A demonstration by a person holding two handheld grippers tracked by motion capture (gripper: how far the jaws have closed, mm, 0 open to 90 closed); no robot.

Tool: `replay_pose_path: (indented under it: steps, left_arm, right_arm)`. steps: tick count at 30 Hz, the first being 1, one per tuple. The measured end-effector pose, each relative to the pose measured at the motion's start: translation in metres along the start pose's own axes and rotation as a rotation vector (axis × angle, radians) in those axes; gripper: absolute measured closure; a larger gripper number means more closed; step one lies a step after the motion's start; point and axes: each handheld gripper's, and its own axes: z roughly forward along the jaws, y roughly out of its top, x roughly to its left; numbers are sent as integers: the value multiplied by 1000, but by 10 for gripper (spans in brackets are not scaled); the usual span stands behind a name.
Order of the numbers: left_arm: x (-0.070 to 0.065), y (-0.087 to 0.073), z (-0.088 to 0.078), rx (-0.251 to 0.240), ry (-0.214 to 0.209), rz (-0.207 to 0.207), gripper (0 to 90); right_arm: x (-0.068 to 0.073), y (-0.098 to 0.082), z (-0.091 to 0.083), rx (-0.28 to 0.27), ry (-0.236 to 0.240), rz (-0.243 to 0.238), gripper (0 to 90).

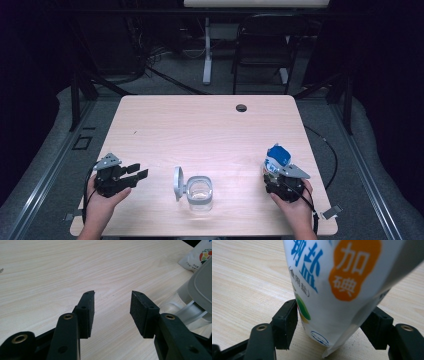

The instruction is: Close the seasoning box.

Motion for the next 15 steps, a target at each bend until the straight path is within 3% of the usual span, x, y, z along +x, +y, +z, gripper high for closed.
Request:
replay_pose_path:
  steps: [5, 8, 15]
  left_arm:
    - [0, 0, 0, 2, 1, -2, 551]
    - [1, 0, 0, 5, 2, -3, 552]
    - [2, -1, 1, 9, 1, -2, 551]
  right_arm:
    - [0, -2, 0, 6, -12, -20, 340]
    - [2, -6, 5, -35, 8, 19, 340]
    - [3, -8, 7, -50, 3, 31, 340]
